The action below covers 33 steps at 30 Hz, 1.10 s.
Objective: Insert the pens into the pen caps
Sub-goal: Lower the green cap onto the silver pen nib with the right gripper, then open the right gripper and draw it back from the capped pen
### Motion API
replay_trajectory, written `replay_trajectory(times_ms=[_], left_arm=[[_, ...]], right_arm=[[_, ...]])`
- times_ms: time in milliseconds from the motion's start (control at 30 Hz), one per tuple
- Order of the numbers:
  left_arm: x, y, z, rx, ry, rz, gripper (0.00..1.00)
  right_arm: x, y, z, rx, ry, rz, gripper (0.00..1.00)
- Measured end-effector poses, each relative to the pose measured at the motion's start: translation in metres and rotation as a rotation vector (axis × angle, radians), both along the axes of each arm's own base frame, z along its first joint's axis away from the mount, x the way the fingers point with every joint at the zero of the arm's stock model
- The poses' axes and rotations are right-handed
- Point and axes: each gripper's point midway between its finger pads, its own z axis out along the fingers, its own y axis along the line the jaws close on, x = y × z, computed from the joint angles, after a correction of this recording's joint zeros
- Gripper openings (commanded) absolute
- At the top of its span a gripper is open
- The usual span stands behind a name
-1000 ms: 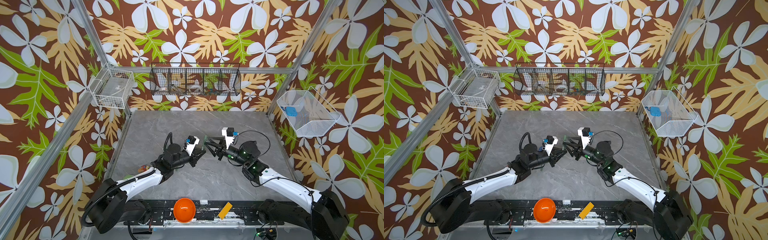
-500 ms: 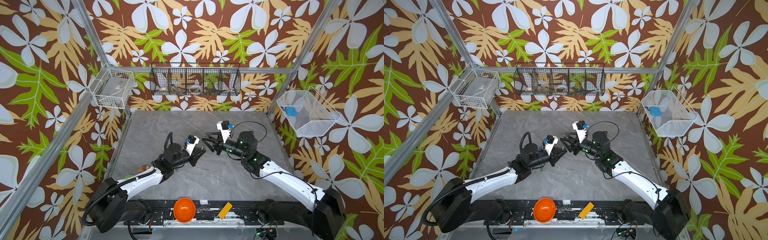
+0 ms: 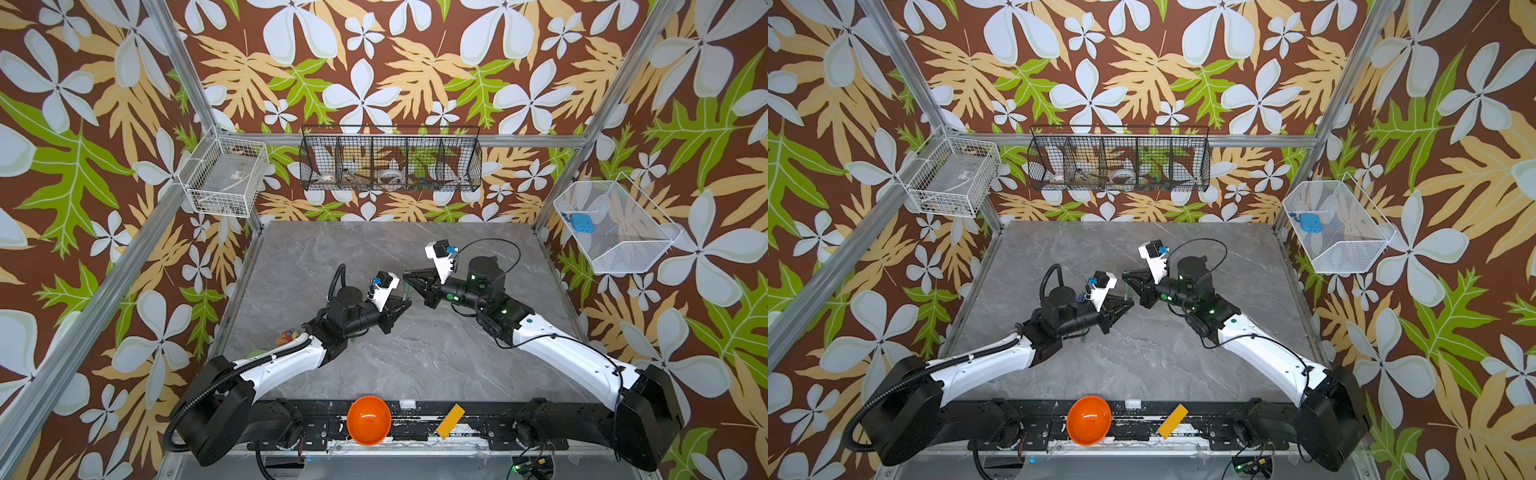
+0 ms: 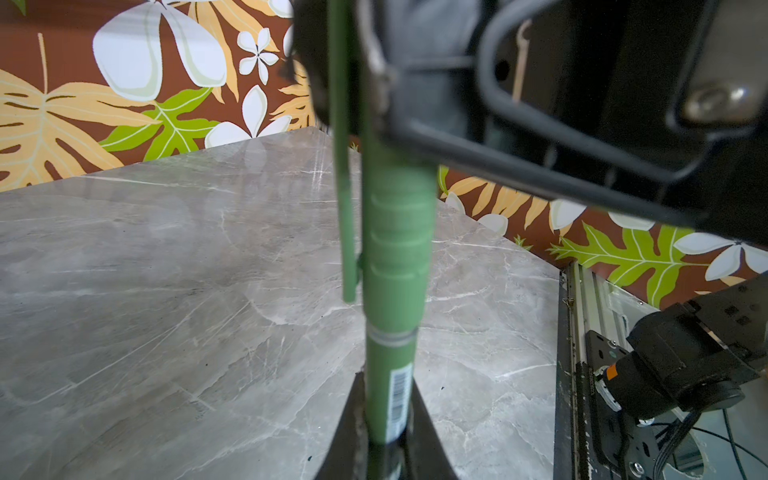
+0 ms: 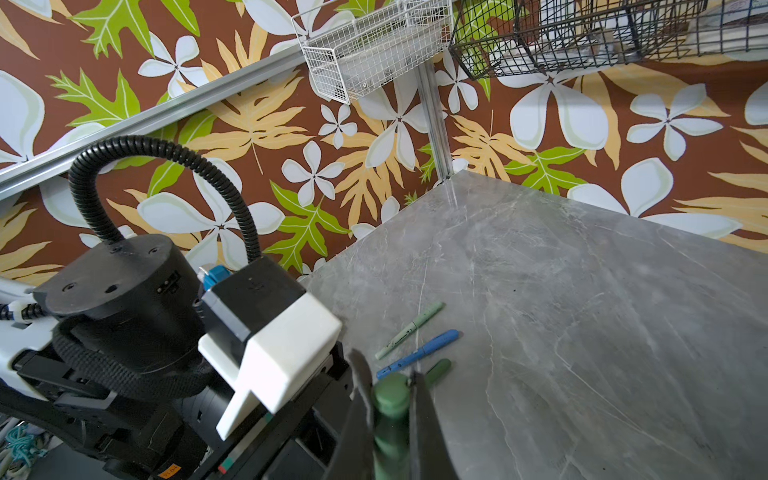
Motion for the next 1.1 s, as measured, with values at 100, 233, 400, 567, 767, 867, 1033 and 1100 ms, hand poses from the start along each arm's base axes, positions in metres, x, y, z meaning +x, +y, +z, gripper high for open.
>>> replay_trajectory(times_ms=[100,233,400,567,767,867,1033,1100], left_arm=[[0.006,0.000,0.008,0.000,-0.007,0.024,0.00],[0.015,-0.001,0.021,-0.001,-0.019,0.052,0.00],[0.023,0.002,0.034,-0.010,-0.045,0.073,0.00],[0.029,0.004,0.036,-0.017,-0.037,0.051,0.00],[0.029,0.000,0.020,0.036,0.062,0.019,0.00],[0.028,0.000,0.019,0.043,0.074,0.012,0.00],[0.028,0.001,0.020,0.035,0.074,-0.003,0.00],[0.042,0.006,0.043,-0.038,0.016,0.053,0.00]], right_arm=[[0.004,0.000,0.004,-0.001,-0.019,-0.008,0.00],[0.009,-0.001,0.012,0.010,-0.053,-0.027,0.00],[0.013,-0.002,0.018,0.027,-0.095,-0.049,0.00],[0.016,-0.002,0.009,0.048,-0.114,-0.060,0.00],[0.018,-0.004,-0.004,0.048,-0.093,-0.077,0.00],[0.018,-0.005,-0.006,0.053,-0.088,-0.084,0.00],[0.013,-0.009,-0.008,0.056,-0.081,-0.086,0.00],[0.003,-0.008,-0.019,0.033,-0.038,-0.046,0.00]])
